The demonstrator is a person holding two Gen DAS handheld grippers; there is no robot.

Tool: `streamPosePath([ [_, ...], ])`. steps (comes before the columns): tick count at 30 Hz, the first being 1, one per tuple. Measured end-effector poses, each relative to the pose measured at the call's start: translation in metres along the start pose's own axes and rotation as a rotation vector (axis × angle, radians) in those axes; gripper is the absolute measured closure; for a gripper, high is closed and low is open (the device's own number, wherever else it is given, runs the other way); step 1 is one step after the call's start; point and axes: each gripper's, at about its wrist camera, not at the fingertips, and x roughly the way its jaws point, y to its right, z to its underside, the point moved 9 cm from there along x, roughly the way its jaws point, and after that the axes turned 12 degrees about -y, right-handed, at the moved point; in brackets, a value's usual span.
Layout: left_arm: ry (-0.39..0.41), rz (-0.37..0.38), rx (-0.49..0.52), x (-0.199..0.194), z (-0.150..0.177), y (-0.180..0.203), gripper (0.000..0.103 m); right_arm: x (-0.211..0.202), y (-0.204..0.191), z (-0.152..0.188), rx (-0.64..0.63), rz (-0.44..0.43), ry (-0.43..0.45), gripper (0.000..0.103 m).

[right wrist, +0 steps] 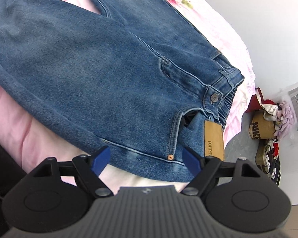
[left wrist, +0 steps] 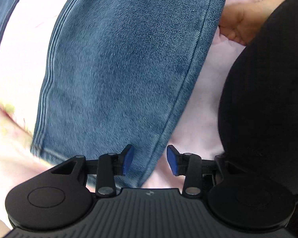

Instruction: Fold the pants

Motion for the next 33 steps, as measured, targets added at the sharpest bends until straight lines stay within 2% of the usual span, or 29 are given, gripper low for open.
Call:
streamPosePath([
  [5,0.03,-0.05,-0.011,0.005,0.001,-0.003,0.057,0.007,-0.001,0.007,-0.062,-0.016,0.016,0.027],
  [9,0.044,-0.078,-0.067,0.005,0.007,-0.006,0.053,0.002,-0.001,0.018,-0.139,-0.031,0.026,0.027],
  [14,0.047,-0.088,-0.178,0.009,0.01,-0.013,0.05,0.0,-0.01,0.029,-0.285,0.042,0.019,0.027],
  [16,0.044,-0.09,-0.224,0.007,0.011,-0.017,0.053,0.006,-0.014,0.028,-0.311,0.07,0.015,0.027],
  [17,0.046,-0.095,-0.242,0.004,0.014,-0.018,0.058,0.012,-0.015,0.028,-0.323,0.094,0.006,0.027],
  [19,0.063,-0.092,-0.297,-0.003,0.021,-0.019,0.069,0.023,-0.019,0.027,-0.35,0.14,-0.002,0.027],
  [21,0.103,-0.086,-0.367,-0.014,0.026,-0.017,0.087,0.029,-0.018,0.025,-0.343,0.162,0.009,0.029],
  [22,0.127,-0.107,-0.393,-0.022,0.031,-0.018,0.089,0.031,-0.017,0.024,-0.329,0.166,0.021,0.029],
  [23,0.151,-0.135,-0.419,-0.028,0.036,-0.018,0.091,0.032,-0.015,0.023,-0.314,0.175,0.033,0.036],
  [24,0.172,-0.148,-0.452,-0.035,0.041,-0.018,0.093,0.033,-0.013,0.022,-0.302,0.187,0.042,0.048],
  [26,0.225,-0.155,-0.542,-0.052,0.055,-0.024,0.094,0.033,-0.013,0.024,-0.291,0.184,0.059,0.056],
  [29,0.324,-0.18,-0.668,-0.084,0.078,-0.042,0.094,0.031,-0.017,0.03,-0.312,0.199,0.082,0.075],
  [33,0.458,-0.232,-0.81,-0.143,0.1,-0.072,0.094,0.03,-0.015,0.035,-0.312,0.236,0.101,0.073],
])
